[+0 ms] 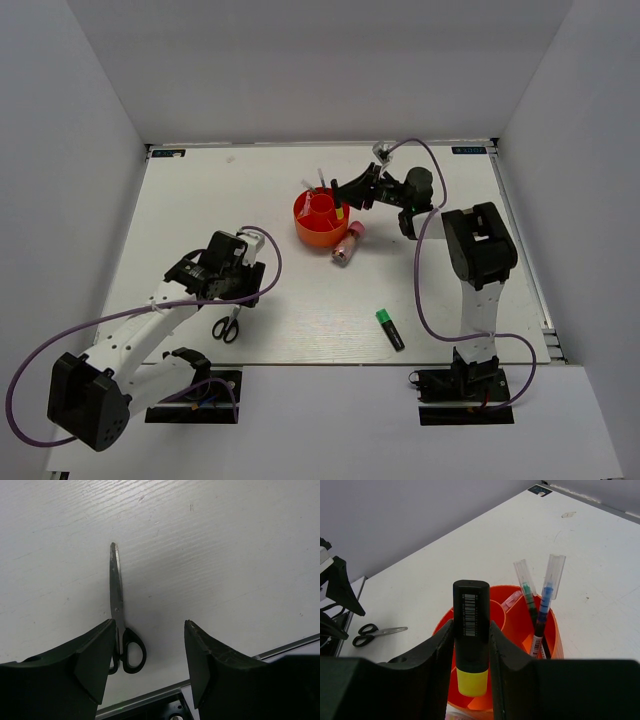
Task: Sort the stationery into containers
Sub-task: Place the stationery in the storage box, then pick up the stationery from the center of the board.
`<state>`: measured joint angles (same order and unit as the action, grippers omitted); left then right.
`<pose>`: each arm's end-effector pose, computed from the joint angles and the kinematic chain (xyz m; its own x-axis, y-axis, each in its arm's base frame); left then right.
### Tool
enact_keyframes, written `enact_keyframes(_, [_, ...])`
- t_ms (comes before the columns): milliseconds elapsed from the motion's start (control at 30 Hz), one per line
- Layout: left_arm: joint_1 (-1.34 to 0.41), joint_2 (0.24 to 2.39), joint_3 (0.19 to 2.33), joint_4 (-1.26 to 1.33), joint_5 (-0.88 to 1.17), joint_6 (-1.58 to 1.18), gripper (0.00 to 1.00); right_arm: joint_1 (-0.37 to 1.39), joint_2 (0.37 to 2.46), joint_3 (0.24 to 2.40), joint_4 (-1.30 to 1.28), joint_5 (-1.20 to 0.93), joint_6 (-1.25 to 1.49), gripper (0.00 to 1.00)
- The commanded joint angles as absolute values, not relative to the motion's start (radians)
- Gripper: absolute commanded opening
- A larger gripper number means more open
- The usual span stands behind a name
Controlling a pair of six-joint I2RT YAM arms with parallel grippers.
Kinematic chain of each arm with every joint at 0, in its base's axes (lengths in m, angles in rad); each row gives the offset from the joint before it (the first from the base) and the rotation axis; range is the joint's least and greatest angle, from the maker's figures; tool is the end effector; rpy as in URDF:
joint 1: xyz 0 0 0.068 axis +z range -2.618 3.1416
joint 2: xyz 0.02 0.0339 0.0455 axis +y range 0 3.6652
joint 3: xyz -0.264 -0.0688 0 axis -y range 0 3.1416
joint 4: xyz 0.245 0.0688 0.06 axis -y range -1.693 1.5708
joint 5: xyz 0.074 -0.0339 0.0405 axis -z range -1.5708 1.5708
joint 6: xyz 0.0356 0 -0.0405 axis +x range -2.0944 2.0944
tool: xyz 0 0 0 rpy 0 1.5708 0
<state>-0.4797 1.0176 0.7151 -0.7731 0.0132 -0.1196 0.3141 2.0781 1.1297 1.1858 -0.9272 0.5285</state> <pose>0.1640 -0.0859 0.2260 -0.8307 0.2977 -0.4704 0.3706 0.9263 -0.0682 0.4026 0.1607 0.2026 -0.2732 0.2294 -0.9342 -0.9115 0.2488 0.3276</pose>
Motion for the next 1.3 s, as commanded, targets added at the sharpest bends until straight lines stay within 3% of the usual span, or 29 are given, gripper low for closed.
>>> enact_keyframes(0, [-0.477,1.017,0.716,-0.773,0.006,-0.112,0.68,0.307,2.088,1.123,1.267,-0.933,0.517,0.07])
enact_keyframes(333, [-0.476,1.016,0.715,-0.776,0.008,-0.11,0.68,0.299,2.088,1.106,1.262,-0.931,0.514,0.28])
enact_keyframes(633, [-0.477,1.015,0.715,-0.775,0.008,-0.112,0.68,0.299,2.074,1.083,1.255,-0.925,0.508,0.56])
enact_keyframes(900, [-0.476,1.011,0.715,-0.767,0.017,-0.114,0.68,0.288,1.996,1.031,1.247,-0.888,0.499,0.57])
enact_keyframes(1000, [-0.477,1.006,0.71,-0.747,0.061,-0.12,0.53,0.265,1.849,0.98,1.011,-0.841,0.409,0.54])
enact_keyframes(1033, [-0.476,0.996,0.707,-0.735,0.075,-0.121,0.37,0.258,1.785,0.98,0.924,-0.798,0.311,0.52])
enact_keyframes(1100, [-0.476,0.982,0.696,-0.709,0.118,-0.129,0.22,0.265,1.718,1.02,0.502,-0.701,0.079,0.52])
enact_keyframes(1133, [-0.476,0.973,0.693,-0.689,0.129,-0.132,0.13,0.27,1.662,1.123,0.095,-0.614,-0.046,0.52])
enact_keyframes(1200, [-0.476,0.966,0.689,-0.672,0.158,-0.14,0.12,0.262,1.646,1.19,-0.074,-0.569,-0.104,0.44])
enact_keyframes(1233, [-0.476,0.959,0.687,-0.67,0.164,-0.14,0.12,0.253,1.622,1.207,-0.227,-0.577,-0.118,0.34])
enact_keyframes(1267, [-0.476,0.959,0.692,-0.667,0.17,-0.141,0.12,0.224,1.609,1.201,-0.26,-0.574,-0.136,0.0])
